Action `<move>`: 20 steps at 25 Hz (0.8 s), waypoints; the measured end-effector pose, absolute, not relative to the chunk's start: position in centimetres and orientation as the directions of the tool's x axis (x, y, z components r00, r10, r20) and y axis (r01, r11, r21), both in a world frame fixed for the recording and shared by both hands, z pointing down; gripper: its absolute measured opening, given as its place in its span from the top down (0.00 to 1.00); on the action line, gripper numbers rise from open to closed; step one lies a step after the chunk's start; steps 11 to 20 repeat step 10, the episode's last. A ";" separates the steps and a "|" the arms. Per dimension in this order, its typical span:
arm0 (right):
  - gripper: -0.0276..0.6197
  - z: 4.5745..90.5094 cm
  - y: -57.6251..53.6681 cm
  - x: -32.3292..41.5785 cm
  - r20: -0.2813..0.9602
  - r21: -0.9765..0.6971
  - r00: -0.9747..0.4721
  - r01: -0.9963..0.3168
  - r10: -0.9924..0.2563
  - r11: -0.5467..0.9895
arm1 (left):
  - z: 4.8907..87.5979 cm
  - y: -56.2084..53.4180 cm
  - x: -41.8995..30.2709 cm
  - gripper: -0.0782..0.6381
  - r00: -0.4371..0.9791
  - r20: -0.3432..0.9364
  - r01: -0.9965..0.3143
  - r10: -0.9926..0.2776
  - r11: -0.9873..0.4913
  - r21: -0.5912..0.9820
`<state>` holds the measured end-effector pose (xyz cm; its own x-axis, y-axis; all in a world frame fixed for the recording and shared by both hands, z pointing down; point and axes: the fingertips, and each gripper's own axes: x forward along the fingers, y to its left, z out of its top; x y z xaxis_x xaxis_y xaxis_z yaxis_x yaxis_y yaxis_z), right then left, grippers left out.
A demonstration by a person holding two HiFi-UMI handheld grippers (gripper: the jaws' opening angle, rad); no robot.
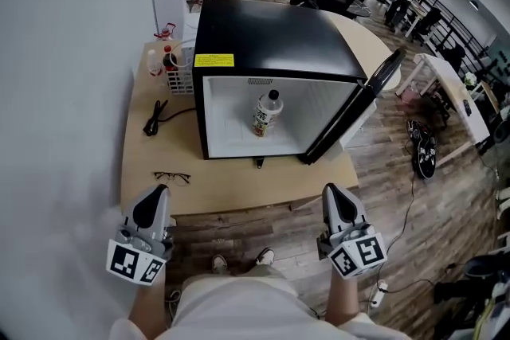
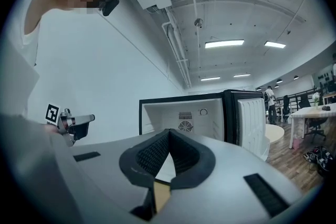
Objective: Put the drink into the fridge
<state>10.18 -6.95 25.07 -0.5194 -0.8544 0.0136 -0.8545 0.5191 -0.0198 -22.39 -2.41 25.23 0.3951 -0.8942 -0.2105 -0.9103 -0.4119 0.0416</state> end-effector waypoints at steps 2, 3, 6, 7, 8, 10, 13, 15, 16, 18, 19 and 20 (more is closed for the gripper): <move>0.95 25.0 -6.5 10.1 0.011 -0.015 -0.518 -0.856 -0.856 0.517 | 25.4 -2.5 -22.3 0.87 0.404 -0.211 -0.906 -0.890 -0.422 0.045; 0.95 24.9 -6.3 10.1 0.008 -0.012 -0.517 -0.856 -0.856 0.517 | 25.5 -2.6 -22.1 0.87 0.410 -0.211 -0.903 -0.887 -0.428 0.043; 0.95 24.8 -5.8 10.5 0.003 -0.003 -0.510 -0.860 -0.860 0.510 | 25.6 -3.0 -21.5 0.87 0.426 -0.214 -0.896 -0.879 -0.443 0.036; 0.95 24.8 -5.8 10.7 0.003 -0.001 -0.505 -0.863 -0.863 0.505 | 25.7 -3.1 -21.3 0.87 0.430 -0.215 -0.894 -0.877 -0.447 0.037; 0.95 24.9 -5.7 10.8 0.004 0.000 -0.502 -0.865 -0.865 0.502 | 25.7 -3.2 -21.2 0.87 0.434 -0.216 -0.891 -0.875 -0.452 0.038; 0.95 25.0 -5.6 11.0 0.006 0.001 -0.495 -0.869 -0.869 0.495 | 26.0 -3.3 -20.9 0.87 0.441 -0.215 -0.887 -0.871 -0.460 0.042; 0.95 25.0 -5.6 11.0 0.006 0.001 -0.495 -0.869 -0.869 0.495 | 26.0 -3.3 -20.9 0.87 0.441 -0.215 -0.887 -0.871 -0.460 0.042; 0.95 25.0 -5.6 11.0 0.006 0.001 -0.495 -0.869 -0.869 0.495 | 26.0 -3.3 -20.9 0.87 0.441 -0.215 -0.887 -0.871 -0.460 0.042; 0.95 25.0 -5.6 11.0 0.006 0.001 -0.495 -0.869 -0.869 0.495 | 26.0 -3.3 -20.9 0.87 0.441 -0.215 -0.887 -0.871 -0.460 0.042; 0.95 25.0 -5.6 11.0 0.006 0.001 -0.495 -0.869 -0.869 0.495 | 26.0 -3.3 -20.9 0.87 0.441 -0.215 -0.887 -0.871 -0.460 0.042; 0.95 25.0 -5.6 11.0 0.006 0.001 -0.495 -0.869 -0.869 0.495 | 26.0 -3.3 -20.9 0.87 0.441 -0.215 -0.887 -0.871 -0.460 0.042; 0.95 25.0 -5.6 11.0 0.006 0.001 -0.495 -0.869 -0.869 0.495 | 26.0 -3.3 -20.9 0.87 0.441 -0.215 -0.887 -0.871 -0.460 0.042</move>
